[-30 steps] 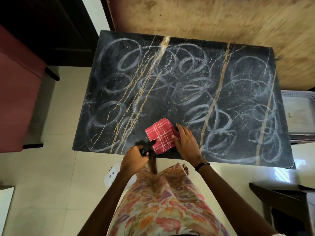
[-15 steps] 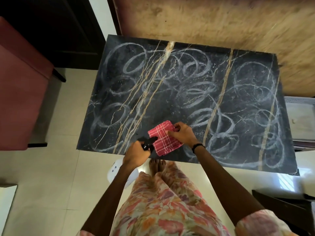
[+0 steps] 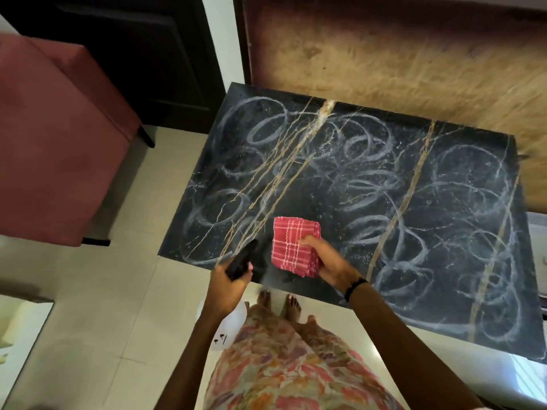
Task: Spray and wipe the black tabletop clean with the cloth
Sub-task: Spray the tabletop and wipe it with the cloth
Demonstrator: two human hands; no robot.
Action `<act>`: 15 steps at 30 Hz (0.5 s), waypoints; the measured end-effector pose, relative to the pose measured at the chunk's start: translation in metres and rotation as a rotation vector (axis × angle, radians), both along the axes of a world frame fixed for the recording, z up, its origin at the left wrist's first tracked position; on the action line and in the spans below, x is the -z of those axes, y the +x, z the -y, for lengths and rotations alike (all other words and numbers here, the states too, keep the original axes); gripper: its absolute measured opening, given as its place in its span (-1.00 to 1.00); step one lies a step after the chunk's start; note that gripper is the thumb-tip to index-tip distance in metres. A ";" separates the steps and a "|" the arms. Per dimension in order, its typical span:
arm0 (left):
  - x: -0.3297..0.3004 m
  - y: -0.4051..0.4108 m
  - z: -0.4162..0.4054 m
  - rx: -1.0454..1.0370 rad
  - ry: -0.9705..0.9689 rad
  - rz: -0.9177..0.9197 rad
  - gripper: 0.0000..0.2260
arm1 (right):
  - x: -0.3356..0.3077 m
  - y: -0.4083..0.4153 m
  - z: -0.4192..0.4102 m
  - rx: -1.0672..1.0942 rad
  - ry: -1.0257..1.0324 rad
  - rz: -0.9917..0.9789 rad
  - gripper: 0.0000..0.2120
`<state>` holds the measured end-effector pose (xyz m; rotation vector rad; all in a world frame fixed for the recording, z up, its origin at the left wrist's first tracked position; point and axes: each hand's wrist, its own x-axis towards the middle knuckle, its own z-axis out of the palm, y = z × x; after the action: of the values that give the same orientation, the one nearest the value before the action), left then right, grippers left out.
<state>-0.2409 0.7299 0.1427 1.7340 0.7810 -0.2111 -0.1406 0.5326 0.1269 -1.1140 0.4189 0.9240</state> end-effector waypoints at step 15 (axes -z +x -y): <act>-0.024 -0.026 -0.167 -0.233 0.099 0.211 -0.63 | 0.062 -0.047 -0.194 -1.179 -0.802 1.520 -0.34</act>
<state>-0.2666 0.8969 0.1663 1.7077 0.8399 0.1691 -0.1875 0.7266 0.0644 -2.5045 -1.3804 0.5459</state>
